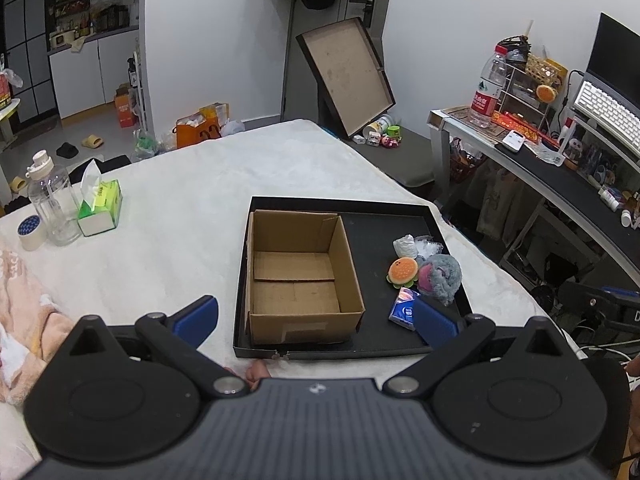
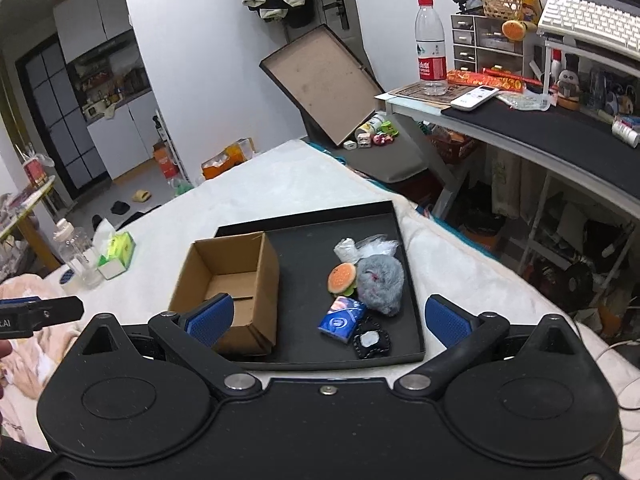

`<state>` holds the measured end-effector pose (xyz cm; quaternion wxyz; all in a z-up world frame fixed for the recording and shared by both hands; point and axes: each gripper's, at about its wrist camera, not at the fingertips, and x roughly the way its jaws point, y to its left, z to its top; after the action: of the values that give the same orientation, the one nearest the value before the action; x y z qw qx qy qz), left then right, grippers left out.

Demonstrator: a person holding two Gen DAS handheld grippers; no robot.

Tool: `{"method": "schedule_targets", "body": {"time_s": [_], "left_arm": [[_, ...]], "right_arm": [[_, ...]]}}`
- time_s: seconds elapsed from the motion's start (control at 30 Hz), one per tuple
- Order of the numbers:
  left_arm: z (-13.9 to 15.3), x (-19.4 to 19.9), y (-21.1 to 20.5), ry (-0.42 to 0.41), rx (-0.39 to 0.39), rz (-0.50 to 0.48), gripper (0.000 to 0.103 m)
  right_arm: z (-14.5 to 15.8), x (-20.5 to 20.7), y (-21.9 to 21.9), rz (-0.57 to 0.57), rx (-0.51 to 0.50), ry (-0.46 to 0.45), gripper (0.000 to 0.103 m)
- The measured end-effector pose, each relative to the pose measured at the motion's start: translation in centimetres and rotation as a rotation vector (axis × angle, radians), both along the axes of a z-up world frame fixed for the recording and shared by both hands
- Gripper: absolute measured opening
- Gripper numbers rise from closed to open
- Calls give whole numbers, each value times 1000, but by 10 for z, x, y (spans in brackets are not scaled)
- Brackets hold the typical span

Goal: Organize soft objects
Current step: 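Move the left tool to the box wall while the right tool reaches the grey plush mouse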

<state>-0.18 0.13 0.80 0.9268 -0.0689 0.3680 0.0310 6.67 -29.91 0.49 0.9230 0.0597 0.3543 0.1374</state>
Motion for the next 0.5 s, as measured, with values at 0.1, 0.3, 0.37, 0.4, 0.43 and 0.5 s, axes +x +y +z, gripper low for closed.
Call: {"method": "schedule_targets", "body": {"time_s": [0.1,0.3,0.37,0.4,0.43,0.5], "left_arm": [[-4,5,2,5,-4,8,102],[-12,16,6,21,-7,26,102],[-16,22,8,29,-11,32,102],[-17,24,9,32,-12,34,102],[-19,27,9,36,-12,38,102],[-22,33,10,42,-12,43,102]], "right_arm": [[-5,5,1,-1,0,6,103],[-14,15,-5,-33,28,-7,103],[-15,19,-8,-41,41,-11,103],[-16,21,-9,-43,42,-14,103],[-17,23,-10,-45,42,-17,103],[-19,27,-10,-47,42,-15,103]]}}
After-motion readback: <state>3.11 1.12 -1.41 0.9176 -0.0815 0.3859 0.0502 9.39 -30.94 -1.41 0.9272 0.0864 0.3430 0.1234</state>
